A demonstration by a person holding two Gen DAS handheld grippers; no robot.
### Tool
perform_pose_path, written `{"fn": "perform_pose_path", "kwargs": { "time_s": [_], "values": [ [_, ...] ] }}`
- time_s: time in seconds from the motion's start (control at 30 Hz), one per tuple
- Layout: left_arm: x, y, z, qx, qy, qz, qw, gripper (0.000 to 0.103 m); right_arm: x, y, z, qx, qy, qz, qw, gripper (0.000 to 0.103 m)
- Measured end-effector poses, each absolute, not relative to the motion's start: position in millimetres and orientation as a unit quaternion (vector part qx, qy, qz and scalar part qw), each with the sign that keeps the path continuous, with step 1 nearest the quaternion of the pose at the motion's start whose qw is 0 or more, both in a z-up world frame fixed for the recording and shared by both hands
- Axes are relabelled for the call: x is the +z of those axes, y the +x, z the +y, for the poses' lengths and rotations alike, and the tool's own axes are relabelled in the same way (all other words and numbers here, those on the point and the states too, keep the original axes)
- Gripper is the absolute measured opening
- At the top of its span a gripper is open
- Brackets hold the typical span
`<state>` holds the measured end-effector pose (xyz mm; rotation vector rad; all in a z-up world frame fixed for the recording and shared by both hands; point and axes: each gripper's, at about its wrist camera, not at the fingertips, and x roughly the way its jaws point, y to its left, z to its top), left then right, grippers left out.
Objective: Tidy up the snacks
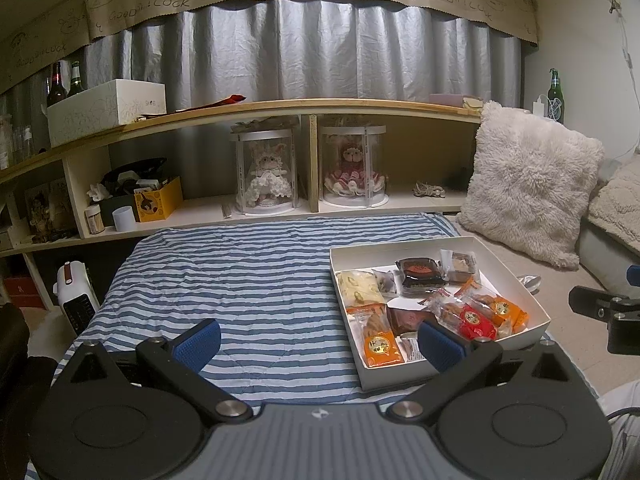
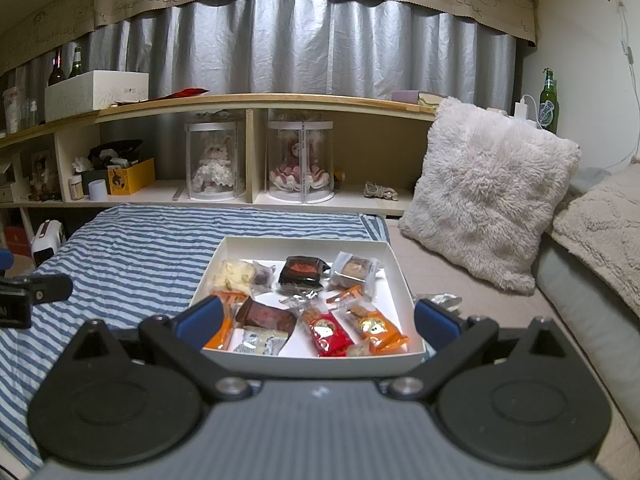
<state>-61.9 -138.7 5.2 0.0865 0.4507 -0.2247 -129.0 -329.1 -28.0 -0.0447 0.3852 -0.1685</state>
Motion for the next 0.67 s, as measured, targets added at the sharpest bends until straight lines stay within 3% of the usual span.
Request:
{"fn": "perform_pose_path", "kwargs": {
  "time_s": [0.67],
  "values": [
    [5.4, -63.7, -140.4, -0.104, 0.046, 0.222, 0.968, 0.103, -29.2, -129.0, -331.1, -0.082, -0.022, 0.192, 0.978, 0.102]
  ]
}}
